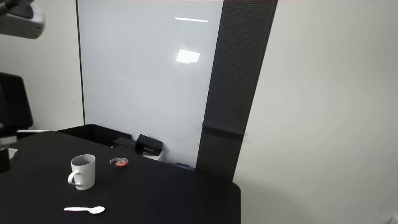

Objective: Put the spoon in the mug

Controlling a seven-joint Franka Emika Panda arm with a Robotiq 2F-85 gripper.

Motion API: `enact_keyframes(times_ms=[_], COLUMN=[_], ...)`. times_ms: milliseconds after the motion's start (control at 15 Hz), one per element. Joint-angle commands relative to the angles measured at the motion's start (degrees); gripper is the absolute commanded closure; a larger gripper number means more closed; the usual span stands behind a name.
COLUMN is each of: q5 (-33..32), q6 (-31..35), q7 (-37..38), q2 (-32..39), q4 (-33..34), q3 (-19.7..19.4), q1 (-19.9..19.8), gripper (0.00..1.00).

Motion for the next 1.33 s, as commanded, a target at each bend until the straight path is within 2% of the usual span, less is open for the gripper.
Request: enact_keyframes(times_ms=[0, 733, 1000, 1267], q5=[-0.44, -0.44, -0.5, -0.32], q6=[-0.35, -0.35, 3.58, 12.12], q7=[0.48, 0.48, 1.09, -0.01], q2=[0.02, 0.05, 6.17, 13.81], q4=[0.17, 0.16, 2.38, 3.66], q3=[-0.77, -0.77, -1.31, -2.2], q1=[0.88, 0.88, 0.51, 0.51], gripper=[0.0, 0.0, 0.0, 0.0])
